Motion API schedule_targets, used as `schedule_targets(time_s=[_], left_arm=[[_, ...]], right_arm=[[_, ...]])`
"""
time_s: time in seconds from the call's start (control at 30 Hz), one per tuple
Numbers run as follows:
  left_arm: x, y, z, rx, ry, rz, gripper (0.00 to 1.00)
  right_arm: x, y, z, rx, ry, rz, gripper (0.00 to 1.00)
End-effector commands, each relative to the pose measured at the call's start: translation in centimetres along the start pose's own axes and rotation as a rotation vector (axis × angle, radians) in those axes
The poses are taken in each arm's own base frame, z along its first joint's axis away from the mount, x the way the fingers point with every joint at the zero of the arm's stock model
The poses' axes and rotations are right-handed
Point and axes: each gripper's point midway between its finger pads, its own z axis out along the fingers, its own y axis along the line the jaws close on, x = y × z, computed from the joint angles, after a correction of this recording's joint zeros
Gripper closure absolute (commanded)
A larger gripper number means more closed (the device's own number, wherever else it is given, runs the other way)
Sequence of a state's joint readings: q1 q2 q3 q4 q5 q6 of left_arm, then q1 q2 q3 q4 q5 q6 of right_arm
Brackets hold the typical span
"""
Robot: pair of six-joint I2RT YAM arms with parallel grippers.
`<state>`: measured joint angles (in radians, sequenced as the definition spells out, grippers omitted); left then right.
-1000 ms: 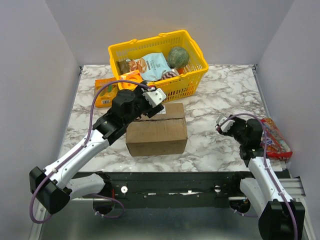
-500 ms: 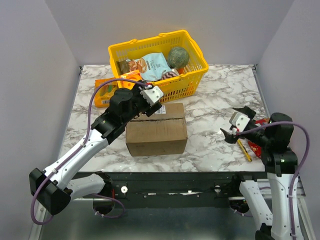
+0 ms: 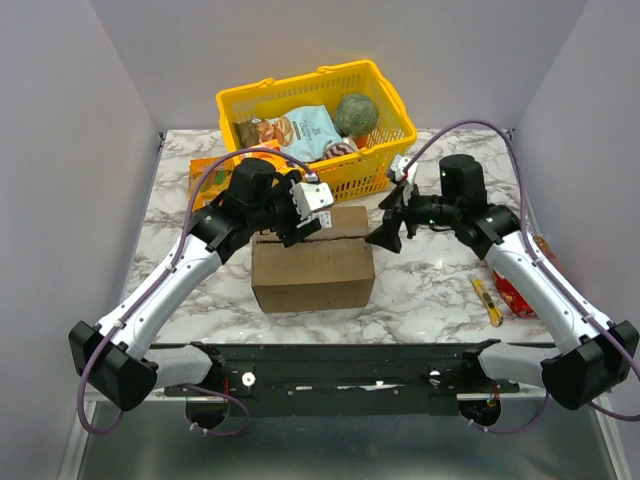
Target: Unpack the express box
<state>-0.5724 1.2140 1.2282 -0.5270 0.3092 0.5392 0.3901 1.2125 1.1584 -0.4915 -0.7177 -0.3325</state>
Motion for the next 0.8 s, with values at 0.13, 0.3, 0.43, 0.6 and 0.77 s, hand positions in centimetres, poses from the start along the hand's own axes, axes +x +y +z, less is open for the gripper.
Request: schedule_targets(time_s=[0.13,0.3,0.43,0.6,0.77], left_arm=[[2.6,-4.0,0.2,0.213,0.064,0.05,0.19],[3.9,-4.1,1.5,0.215,0.076,0.084,0.19],[4.4,-4.1,2.6,0.238,0.089,0.152,0.2],[6.3,-5.0,3.8,0.29,0.128,0.24,0.23],[6.9,-3.9,4.6,0.193,0.164,0.319,0.01]], right_arm=[[2.6,-0.2,4.4,0.128,0.085,0.015,0.0],[6.7,-0.1,5.6,0.144,0.178,0.097,0.0],[8.4,1.5,6.3,0.096,0.227,0.048,0.0],[9.0,2.3,6.3,0.078,0.23,0.072,0.0],[9.7,2.2,5.8,0.091,0.247,0.054,0.0]])
